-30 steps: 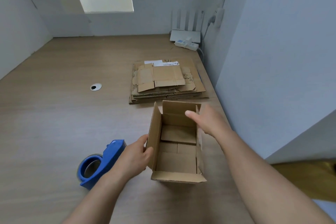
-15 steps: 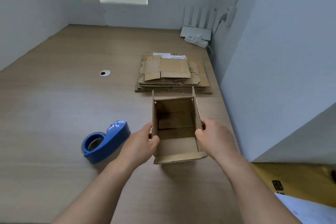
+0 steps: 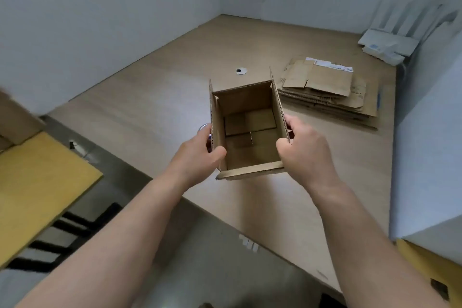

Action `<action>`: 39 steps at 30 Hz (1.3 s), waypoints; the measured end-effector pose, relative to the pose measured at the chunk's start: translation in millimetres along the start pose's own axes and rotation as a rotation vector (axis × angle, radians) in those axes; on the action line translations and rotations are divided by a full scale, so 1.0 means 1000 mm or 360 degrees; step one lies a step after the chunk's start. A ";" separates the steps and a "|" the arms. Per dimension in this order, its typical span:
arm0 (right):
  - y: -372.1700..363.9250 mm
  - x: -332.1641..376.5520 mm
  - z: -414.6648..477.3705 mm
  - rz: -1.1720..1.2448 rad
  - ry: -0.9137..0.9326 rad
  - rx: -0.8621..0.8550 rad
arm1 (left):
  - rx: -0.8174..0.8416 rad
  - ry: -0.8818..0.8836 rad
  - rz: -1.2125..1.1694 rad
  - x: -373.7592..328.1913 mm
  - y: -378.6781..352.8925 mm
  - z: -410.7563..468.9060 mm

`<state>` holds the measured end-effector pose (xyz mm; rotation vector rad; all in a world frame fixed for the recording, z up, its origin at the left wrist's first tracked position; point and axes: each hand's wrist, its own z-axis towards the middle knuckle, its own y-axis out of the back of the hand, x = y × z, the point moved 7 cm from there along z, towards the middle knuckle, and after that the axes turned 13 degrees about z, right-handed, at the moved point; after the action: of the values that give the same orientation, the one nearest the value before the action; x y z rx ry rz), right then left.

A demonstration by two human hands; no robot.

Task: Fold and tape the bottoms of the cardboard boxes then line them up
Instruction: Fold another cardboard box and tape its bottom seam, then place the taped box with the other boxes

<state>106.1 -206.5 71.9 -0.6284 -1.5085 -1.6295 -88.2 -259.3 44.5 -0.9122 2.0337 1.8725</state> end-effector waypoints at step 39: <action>-0.475 0.379 -0.146 0.0245 0.0841 0.1308 | -0.0964 0.1364 -0.0065 0.452 0.265 -0.273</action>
<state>-468.2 -453.9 83.0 0.1364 -1.4960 -0.8296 -528.9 -652.6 51.8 -2.1967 1.7378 2.3738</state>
